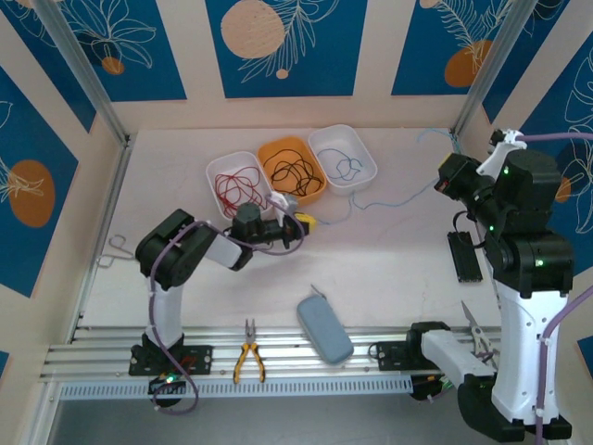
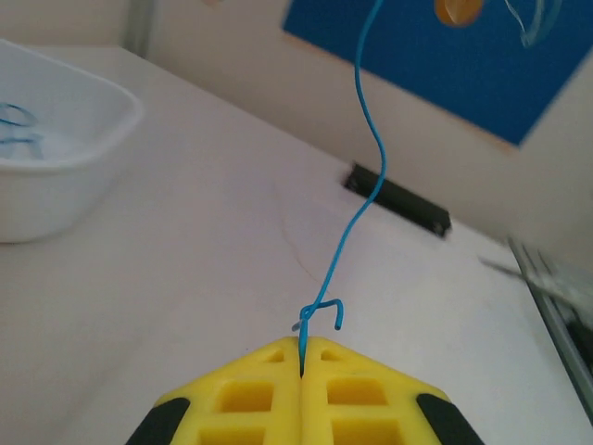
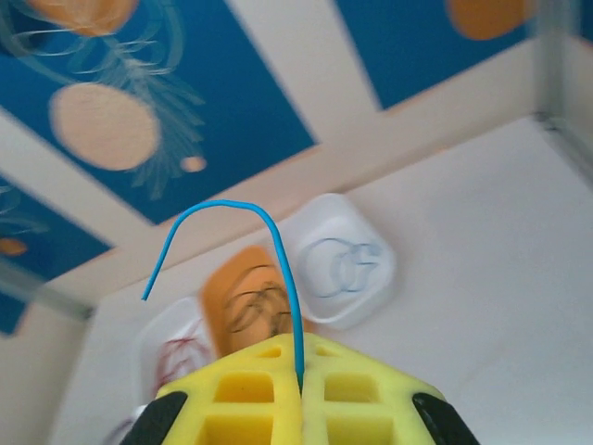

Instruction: Untangle the cables

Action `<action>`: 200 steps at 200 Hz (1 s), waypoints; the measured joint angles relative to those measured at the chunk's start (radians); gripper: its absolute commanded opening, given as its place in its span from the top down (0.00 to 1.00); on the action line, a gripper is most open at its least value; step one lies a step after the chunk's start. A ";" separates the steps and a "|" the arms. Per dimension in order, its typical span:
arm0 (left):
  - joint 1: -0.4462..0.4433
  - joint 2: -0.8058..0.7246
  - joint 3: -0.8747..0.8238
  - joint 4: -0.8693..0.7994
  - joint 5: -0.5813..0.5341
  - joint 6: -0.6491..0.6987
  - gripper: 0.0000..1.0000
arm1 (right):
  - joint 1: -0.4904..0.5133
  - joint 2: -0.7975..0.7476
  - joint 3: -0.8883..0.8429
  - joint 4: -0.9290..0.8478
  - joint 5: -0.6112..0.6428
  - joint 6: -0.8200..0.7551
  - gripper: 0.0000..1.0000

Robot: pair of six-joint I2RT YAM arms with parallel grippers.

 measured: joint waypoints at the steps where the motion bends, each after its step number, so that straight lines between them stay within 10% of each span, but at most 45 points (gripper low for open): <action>1: 0.002 -0.002 -0.002 0.002 -0.002 -0.002 1.00 | -0.001 0.000 -0.002 -0.001 0.004 0.000 1.00; 124: 0.301 -0.382 -0.183 -0.064 -0.269 -0.268 1.00 | -0.387 -0.011 -0.301 -0.027 0.172 -0.045 1.00; 200: 0.288 -0.538 0.125 -0.585 -0.360 -0.079 1.00 | -0.280 0.025 -0.355 0.118 -0.087 -0.046 1.00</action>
